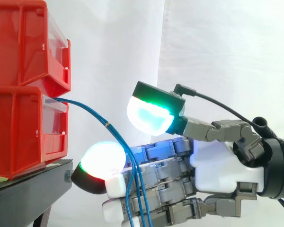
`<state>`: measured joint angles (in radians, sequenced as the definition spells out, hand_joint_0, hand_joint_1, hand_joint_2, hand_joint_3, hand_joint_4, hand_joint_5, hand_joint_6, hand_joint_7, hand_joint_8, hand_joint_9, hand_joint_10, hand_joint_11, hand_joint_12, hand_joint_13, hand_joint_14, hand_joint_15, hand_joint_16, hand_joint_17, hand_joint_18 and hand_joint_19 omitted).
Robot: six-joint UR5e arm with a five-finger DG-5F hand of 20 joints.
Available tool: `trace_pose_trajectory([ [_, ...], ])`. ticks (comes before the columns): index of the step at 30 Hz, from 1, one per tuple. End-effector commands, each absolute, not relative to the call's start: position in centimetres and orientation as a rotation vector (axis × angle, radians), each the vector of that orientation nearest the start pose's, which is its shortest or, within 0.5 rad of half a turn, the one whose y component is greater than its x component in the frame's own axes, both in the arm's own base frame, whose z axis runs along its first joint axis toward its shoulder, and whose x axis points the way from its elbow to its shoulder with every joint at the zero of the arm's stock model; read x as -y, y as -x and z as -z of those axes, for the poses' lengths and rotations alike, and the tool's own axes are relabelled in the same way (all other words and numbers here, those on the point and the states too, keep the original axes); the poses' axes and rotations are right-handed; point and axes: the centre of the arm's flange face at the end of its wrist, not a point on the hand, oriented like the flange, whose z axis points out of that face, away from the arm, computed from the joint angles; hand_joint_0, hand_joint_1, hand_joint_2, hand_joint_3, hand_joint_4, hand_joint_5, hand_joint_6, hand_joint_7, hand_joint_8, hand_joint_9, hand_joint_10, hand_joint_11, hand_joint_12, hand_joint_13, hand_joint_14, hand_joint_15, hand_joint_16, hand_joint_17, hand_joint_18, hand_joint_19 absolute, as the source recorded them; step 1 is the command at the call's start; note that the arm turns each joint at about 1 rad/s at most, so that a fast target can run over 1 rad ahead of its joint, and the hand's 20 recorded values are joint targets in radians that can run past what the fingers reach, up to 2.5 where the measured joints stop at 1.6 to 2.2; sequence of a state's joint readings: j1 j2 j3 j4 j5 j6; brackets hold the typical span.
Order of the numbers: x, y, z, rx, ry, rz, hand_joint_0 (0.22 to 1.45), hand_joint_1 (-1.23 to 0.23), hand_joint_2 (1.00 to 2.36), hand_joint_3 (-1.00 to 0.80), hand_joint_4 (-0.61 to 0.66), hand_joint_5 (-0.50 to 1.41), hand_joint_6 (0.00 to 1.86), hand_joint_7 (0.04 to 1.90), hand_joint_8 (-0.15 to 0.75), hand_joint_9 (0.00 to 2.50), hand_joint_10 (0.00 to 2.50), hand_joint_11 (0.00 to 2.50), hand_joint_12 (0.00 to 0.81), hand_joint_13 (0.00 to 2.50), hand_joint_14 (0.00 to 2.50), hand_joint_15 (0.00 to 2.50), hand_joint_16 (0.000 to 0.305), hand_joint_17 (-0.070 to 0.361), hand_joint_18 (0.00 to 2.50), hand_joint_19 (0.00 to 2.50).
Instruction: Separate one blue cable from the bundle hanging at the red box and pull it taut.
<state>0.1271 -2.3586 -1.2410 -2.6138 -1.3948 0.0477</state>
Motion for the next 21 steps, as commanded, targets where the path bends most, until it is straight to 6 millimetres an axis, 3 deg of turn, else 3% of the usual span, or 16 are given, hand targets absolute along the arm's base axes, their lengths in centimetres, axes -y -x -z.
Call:
trace_pose_trajectory([
  [1,5.5,-77.0,-20.2,-1.092,-1.216,-1.252,0.66,-0.51,1.01,-0.38,0.28,-0.11,0.50,1.14,0.328,0.84,0.01,0.27,0.279,0.78,0.01,0.25,0.025,0.056,0.65,0.22],
  [4,5.7,-76.8,-21.2,-1.092,-1.214,-1.249,0.66,-0.53,1.01,-0.38,0.28,-0.11,0.50,1.14,0.336,0.89,0.01,0.35,0.283,0.82,0.01,0.27,0.025,0.056,0.66,0.22],
  [11,5.8,-76.5,-21.2,-1.109,-1.231,-1.235,0.67,-0.57,1.01,-0.36,0.26,-0.11,0.50,1.18,0.334,0.92,0.01,0.38,0.284,0.84,0.01,0.29,0.024,0.055,0.67,0.23],
  [18,5.8,-76.5,-21.2,-1.110,-1.230,-1.234,0.69,-0.65,1.02,-0.21,0.22,-0.10,0.50,1.39,0.346,0.94,0.01,0.43,0.284,0.86,0.01,0.31,0.024,0.053,0.68,0.24],
  [21,5.8,-76.5,-21.2,-1.110,-1.229,-1.233,0.70,-0.67,1.02,-0.21,0.22,-0.11,0.52,1.39,0.348,0.95,0.01,0.47,0.290,0.87,0.01,0.32,0.024,0.053,0.68,0.24],
])
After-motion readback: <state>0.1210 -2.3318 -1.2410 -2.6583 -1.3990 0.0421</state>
